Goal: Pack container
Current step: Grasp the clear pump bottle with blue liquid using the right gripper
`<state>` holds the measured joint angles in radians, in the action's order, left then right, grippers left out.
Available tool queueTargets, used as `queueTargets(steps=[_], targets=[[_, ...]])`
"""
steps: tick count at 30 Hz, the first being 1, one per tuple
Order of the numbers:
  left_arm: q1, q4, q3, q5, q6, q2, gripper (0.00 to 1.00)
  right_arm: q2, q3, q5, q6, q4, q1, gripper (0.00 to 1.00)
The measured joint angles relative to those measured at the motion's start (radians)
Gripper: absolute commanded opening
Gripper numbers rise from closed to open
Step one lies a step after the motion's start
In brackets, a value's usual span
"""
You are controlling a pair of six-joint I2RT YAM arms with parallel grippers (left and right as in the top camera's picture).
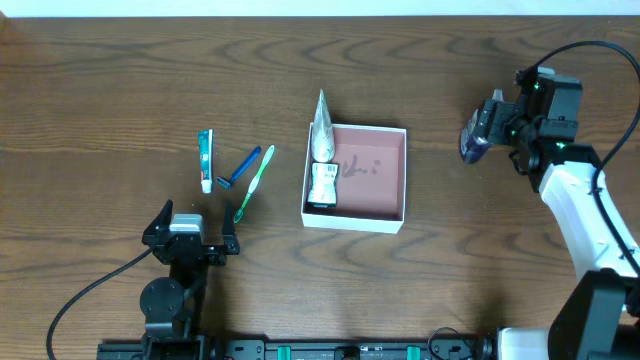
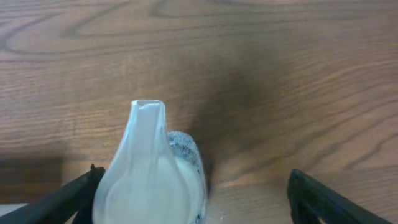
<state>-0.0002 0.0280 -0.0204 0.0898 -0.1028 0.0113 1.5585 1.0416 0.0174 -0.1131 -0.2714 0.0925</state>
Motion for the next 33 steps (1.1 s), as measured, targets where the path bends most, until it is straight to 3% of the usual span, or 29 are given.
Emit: queueTargets(steps=[9, 14, 18, 33], targets=[[0.0, 0.0, 0.0, 0.0, 0.0, 0.0, 0.98, 0.049, 0.0, 0.018, 0.018, 0.031, 0.0, 0.57], [0.0, 0.0, 0.0, 0.0, 0.0, 0.0, 0.98, 0.049, 0.0, 0.019, 0.02, 0.031, 0.0, 0.49], [0.0, 0.0, 0.0, 0.0, 0.0, 0.0, 0.98, 0.049, 0.0, 0.021, 0.024, 0.03, 0.0, 0.37], [0.0, 0.0, 0.0, 0.0, 0.0, 0.0, 0.98, 0.049, 0.064, 0.037, 0.023, -0.032, 0.0, 0.34]])
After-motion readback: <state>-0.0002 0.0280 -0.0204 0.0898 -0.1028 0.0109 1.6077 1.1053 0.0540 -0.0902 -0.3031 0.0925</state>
